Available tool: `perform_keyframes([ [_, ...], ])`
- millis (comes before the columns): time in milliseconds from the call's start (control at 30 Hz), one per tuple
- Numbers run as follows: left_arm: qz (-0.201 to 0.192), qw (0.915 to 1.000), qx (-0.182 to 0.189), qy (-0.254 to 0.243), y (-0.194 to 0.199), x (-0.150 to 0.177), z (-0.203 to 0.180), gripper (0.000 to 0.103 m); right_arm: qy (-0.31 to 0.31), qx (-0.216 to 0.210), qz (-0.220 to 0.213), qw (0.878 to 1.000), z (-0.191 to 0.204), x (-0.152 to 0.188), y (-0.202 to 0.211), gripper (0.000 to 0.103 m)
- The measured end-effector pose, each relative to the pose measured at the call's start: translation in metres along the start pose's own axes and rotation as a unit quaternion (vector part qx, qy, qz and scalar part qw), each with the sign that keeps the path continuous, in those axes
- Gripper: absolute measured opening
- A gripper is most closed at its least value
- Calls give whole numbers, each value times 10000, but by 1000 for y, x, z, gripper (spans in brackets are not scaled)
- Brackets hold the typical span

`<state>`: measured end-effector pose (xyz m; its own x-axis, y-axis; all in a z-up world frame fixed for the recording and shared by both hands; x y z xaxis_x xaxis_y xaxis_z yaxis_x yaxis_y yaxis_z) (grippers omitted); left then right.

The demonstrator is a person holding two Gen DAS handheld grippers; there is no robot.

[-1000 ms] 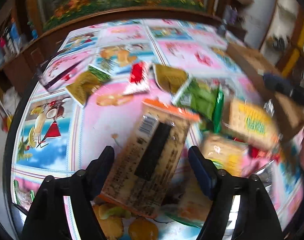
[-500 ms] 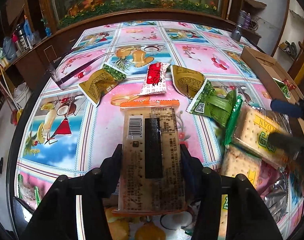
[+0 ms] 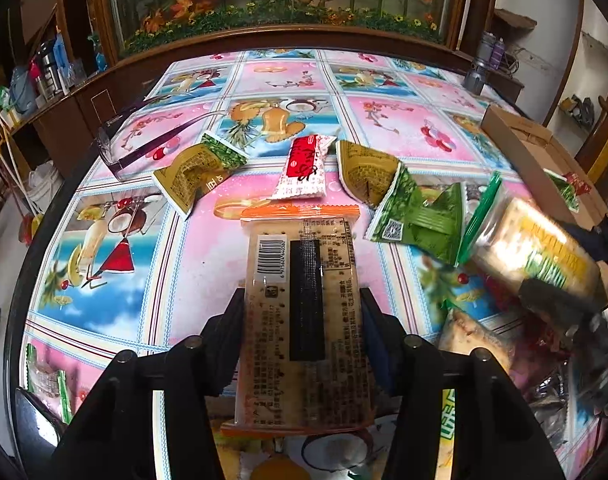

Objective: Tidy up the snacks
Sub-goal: 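Carry both cracker packs over the cardboard box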

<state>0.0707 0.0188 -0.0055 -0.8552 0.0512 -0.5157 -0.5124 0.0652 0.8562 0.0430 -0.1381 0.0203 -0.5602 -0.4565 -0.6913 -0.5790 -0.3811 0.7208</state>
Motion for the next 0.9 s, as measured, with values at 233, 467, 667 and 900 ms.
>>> perform_keyframes([
  [233,-467,9984,273,154,19,-7,-5,52,-973,-314,-459,9937,-33,-9,20,51],
  [467,-978,9937,485,249,39,-20,-35,52,-1507,-344,-668,9857,-55,-12,28,51],
  [667,-1116,9923,474,234,41,-28,-69,52,-2010,-244,-728,9766,-83,-8,32,51],
  [900,-1097,9930,447,46,37,-27,-84,52,-2369,-194,-788,9681,-104,-3,39,51],
])
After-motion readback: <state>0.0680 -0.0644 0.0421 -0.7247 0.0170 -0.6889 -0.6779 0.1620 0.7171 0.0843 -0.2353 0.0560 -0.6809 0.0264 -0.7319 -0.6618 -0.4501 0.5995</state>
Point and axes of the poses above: each gripper's, at about its wrist camera, not at the fingertips, and y roughly against the way its jaws point, z to its left, x to its underside, the point moved 3 cm from there along -y, roughly the way its jaws point, and after that the axes turned 5 degrees about z, right-handed, at the moved point
